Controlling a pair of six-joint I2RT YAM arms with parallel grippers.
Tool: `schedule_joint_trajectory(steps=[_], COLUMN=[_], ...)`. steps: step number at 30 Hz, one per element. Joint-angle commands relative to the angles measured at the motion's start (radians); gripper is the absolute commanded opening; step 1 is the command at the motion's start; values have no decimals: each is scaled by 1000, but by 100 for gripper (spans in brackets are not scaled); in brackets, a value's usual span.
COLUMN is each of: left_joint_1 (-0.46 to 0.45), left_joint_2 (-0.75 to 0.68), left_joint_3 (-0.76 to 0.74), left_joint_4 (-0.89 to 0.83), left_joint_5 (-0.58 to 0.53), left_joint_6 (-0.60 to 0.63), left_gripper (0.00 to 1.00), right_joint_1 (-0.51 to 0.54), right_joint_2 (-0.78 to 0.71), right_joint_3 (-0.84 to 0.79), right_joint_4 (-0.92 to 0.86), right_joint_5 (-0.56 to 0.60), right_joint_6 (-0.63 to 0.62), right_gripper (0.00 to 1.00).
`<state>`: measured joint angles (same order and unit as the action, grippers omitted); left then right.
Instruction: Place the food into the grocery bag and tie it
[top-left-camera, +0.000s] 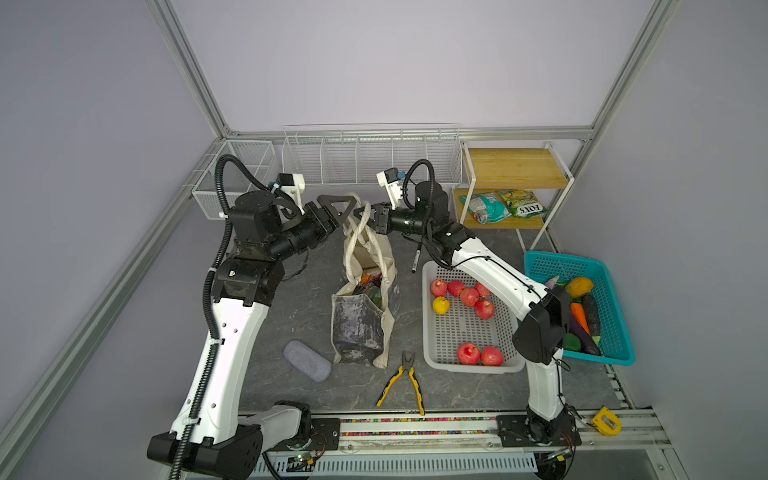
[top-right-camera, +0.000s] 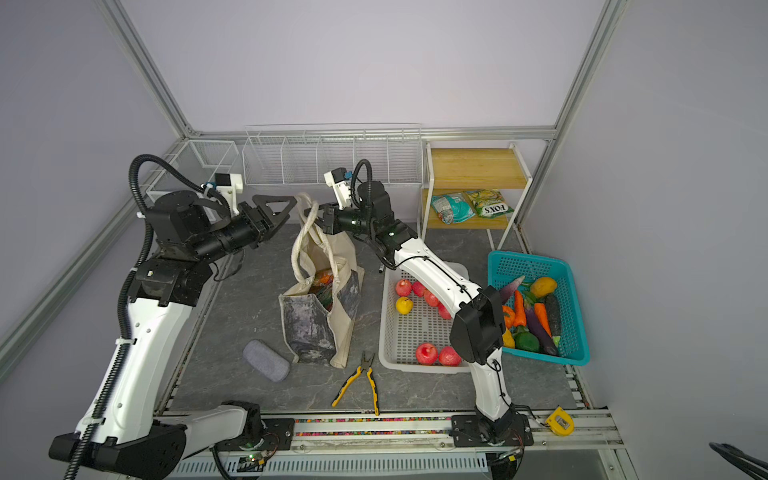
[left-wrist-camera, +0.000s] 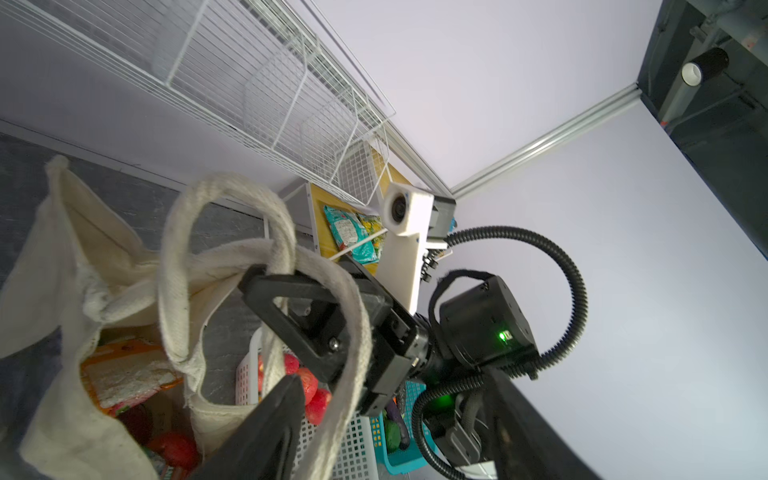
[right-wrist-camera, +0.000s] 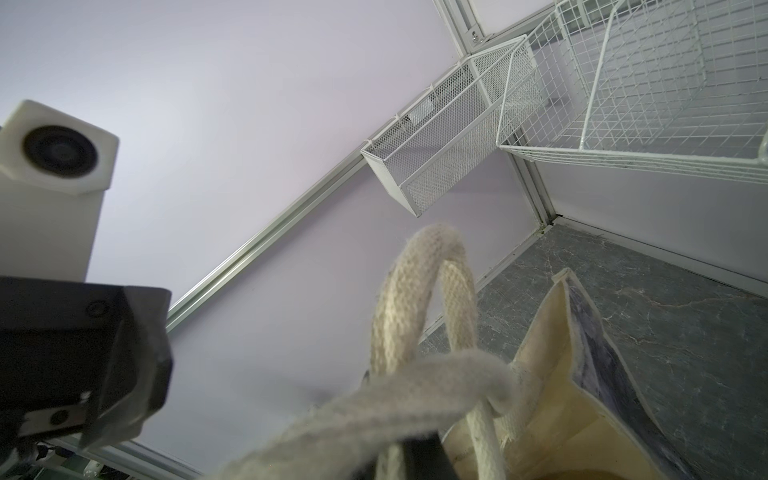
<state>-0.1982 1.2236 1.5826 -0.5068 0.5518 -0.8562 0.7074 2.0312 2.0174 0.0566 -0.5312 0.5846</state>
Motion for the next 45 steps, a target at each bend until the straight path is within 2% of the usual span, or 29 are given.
schedule_joint_trajectory(steps=[1,10,22,28,38,45], left_joint_1=[25,19,-39,-48,-78,-79], left_joint_2=[30,133,177,200,239,237], left_joint_3=[-11,26,65,66,103,105], left_joint_4=[-13,-19,16,24,19,-29], left_joint_5=[-68,-65,-67,-69,-73,-87], left_joint_6=[-27,-41,-74,-80,-78,-49], left_gripper=[67,66,63,54,49,30], right_joint_1=[-5,-3,2,4,18,17], right_joint_2=[-66,-125,-173,-187,-201,-214], right_joint_3=[-27,-120,-179,-197,-212,-218], right_joint_4=[58,42,-18,-26,-55,-70], right_joint_5=[11,-3,-29,-38,-55,-54], right_joint_6=[-4,-24,-71,-81,-101,-117], right_gripper=[7,7,7,7,7,7])
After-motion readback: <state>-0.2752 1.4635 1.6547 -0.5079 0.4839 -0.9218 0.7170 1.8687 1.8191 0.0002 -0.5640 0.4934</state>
